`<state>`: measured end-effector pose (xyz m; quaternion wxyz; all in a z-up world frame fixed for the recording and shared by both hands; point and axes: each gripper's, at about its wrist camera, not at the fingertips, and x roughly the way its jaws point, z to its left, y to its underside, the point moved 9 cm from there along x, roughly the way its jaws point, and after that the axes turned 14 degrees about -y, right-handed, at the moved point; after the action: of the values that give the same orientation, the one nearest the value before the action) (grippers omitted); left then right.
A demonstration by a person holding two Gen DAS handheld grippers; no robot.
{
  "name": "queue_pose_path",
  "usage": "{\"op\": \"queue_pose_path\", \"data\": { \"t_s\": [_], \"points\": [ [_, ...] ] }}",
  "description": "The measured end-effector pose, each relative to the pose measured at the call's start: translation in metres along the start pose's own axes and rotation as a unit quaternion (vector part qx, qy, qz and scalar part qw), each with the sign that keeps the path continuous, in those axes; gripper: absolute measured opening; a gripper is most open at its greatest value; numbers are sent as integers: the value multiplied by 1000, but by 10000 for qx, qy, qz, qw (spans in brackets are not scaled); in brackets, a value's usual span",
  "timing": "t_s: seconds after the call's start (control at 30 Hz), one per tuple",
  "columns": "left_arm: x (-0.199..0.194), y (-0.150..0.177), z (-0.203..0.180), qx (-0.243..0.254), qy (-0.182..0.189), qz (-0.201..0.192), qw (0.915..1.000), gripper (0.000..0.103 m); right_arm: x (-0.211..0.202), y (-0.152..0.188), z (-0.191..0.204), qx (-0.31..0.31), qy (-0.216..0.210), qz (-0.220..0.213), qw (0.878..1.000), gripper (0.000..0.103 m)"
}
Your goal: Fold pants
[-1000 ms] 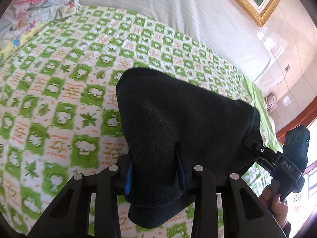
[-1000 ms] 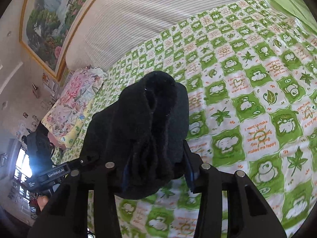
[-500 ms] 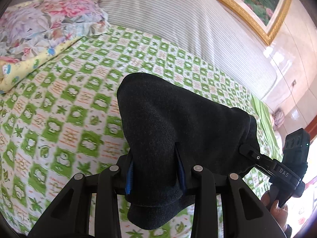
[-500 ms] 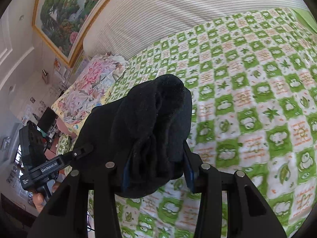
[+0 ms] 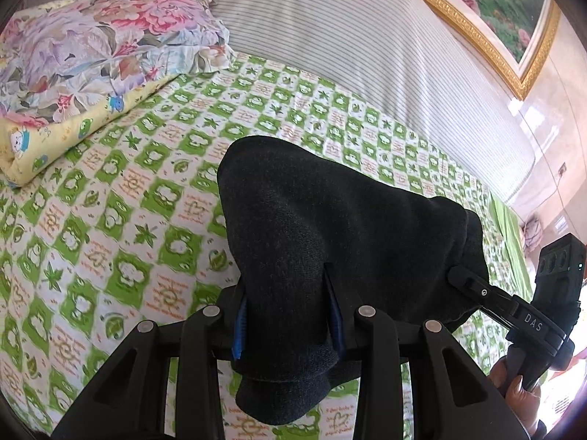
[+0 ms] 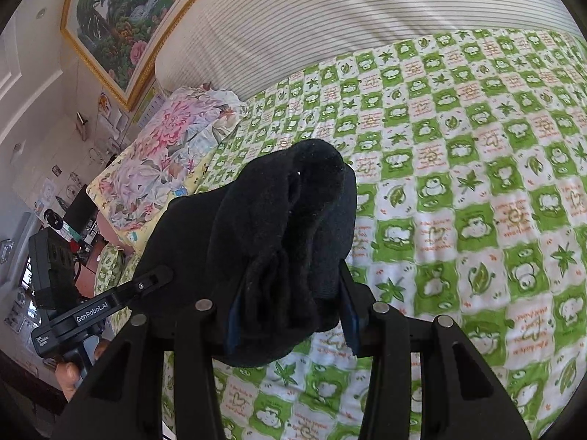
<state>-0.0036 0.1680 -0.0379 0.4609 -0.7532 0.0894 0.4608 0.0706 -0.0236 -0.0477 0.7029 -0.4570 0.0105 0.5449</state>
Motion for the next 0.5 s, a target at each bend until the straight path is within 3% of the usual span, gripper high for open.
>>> {"op": "queue_pose_path", "data": {
  "t_s": [0.5],
  "points": [
    [19, -29, 5, 39, -281, -108, 9995, 35, 29, -27, -1, -4, -69, 21, 10000, 45]
  ]
}}
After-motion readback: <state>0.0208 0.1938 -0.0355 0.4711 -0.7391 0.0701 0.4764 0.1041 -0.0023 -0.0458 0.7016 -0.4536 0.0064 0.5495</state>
